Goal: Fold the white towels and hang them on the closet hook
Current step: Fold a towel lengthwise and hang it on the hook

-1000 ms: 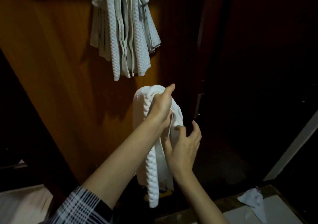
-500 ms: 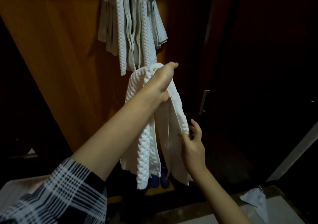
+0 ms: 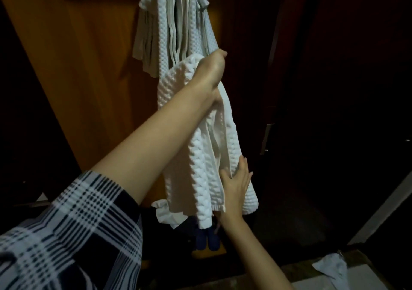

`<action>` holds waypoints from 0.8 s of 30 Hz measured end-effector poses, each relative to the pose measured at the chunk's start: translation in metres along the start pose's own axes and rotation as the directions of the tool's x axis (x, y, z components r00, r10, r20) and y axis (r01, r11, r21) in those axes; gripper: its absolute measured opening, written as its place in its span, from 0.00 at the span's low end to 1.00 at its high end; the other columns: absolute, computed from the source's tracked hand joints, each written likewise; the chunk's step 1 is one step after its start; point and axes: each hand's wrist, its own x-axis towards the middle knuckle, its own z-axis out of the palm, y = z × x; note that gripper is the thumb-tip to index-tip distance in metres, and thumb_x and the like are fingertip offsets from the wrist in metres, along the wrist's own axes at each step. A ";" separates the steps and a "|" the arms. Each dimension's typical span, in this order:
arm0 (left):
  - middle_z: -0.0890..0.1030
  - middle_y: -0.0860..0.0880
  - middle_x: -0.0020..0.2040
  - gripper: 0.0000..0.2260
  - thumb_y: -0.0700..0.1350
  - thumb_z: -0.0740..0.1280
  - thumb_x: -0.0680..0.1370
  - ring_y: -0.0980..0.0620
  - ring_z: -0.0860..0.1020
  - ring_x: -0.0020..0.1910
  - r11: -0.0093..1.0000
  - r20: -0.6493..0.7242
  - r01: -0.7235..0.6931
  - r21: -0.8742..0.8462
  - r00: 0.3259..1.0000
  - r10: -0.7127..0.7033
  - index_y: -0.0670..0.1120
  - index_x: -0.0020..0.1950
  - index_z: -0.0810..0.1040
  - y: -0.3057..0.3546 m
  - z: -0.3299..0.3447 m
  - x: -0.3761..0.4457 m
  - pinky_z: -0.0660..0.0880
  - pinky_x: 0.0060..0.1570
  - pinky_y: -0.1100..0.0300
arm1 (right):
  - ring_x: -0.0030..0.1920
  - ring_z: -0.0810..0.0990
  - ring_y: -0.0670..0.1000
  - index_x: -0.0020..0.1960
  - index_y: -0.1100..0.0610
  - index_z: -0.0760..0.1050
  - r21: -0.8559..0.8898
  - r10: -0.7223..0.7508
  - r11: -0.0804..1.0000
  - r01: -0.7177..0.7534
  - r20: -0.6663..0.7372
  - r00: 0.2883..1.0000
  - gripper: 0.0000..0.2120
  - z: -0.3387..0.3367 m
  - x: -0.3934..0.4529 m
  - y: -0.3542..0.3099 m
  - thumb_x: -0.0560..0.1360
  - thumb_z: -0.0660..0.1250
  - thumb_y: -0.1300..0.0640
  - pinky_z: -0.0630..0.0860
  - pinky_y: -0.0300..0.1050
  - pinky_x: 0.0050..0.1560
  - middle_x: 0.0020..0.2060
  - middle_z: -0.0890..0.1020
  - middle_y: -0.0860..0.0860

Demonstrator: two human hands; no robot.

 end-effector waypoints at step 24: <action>0.79 0.44 0.52 0.19 0.50 0.72 0.71 0.46 0.77 0.53 0.945 -0.186 -0.264 0.194 0.936 0.300 0.40 0.57 0.75 -0.012 -0.047 0.024 0.75 0.52 0.53 | 0.59 0.77 0.61 0.42 0.62 0.75 -0.061 -0.230 0.972 0.226 -0.077 0.970 0.02 -0.041 0.030 0.042 0.72 0.66 0.63 0.67 0.67 0.64 0.56 0.78 0.63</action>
